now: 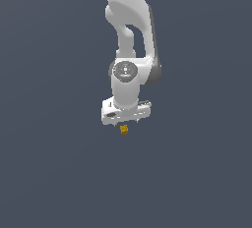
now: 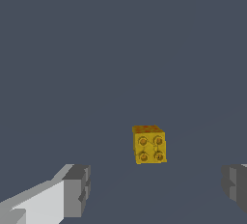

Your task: Pick up the object and move it to a goal position.

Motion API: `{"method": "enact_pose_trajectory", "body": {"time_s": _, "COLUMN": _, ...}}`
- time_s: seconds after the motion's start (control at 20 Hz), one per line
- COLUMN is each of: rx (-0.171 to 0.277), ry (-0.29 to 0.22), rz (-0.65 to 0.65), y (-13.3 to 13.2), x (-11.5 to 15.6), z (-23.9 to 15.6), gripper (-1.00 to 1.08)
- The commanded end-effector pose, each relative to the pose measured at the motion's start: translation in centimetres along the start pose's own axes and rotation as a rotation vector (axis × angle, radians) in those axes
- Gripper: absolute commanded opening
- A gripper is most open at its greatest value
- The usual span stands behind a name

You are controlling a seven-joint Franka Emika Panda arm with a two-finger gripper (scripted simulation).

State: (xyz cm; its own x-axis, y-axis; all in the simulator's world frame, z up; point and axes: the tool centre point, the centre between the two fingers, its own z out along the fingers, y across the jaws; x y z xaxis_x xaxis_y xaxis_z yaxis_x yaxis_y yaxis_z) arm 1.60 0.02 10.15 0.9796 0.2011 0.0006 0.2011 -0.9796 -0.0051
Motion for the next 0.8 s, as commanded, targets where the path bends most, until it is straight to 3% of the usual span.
{"method": "enact_pose_trajectory", "body": {"time_s": 0.0, "rx": -0.003, "ry": 0.0, "rz": -0.037, "y": 0.3, "x": 0.3, "z": 1.3, "gripper": 1.0}}
{"method": "enact_pose_trajectory", "body": {"time_s": 0.75, "rx": -0.005, "ry": -0.002, "rz": -0.08, "y": 0.7, "x": 0.5, "z": 4.1, "gripper": 1.0}}
